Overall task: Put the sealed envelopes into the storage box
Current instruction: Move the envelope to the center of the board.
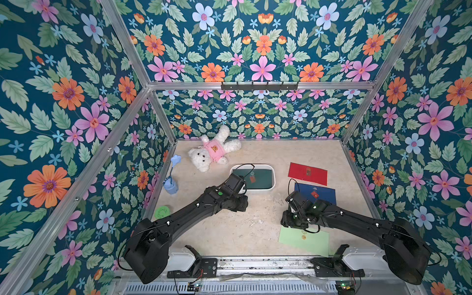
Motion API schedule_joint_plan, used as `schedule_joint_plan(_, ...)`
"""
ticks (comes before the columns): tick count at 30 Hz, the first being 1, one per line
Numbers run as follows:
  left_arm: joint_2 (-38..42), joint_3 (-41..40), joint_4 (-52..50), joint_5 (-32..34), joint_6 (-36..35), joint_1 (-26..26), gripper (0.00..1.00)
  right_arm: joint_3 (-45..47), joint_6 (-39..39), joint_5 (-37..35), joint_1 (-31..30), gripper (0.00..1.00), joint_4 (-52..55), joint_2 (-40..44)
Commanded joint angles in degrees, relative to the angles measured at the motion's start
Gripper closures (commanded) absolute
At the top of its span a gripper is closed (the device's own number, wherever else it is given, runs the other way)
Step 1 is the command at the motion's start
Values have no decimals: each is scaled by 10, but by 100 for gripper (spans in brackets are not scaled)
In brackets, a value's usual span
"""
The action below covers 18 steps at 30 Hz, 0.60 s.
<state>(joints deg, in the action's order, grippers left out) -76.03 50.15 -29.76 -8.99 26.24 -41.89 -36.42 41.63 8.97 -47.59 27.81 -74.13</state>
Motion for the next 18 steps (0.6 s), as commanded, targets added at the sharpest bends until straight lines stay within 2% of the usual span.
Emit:
schedule_joint_plan(1, 3, -11, 28, 9, 22, 1, 53, 22, 42, 17, -10, 43, -63, -3)
schedule_joint_plan(8, 5, -18, 17, 29, 22, 1, 52, 5, 59, 25, -55, 44, -155, -90)
schedule_joint_plan(18, 20, -43, 10, 39, 41, 36, 49, -164, 31, 25, -87, 47, -200, -251)
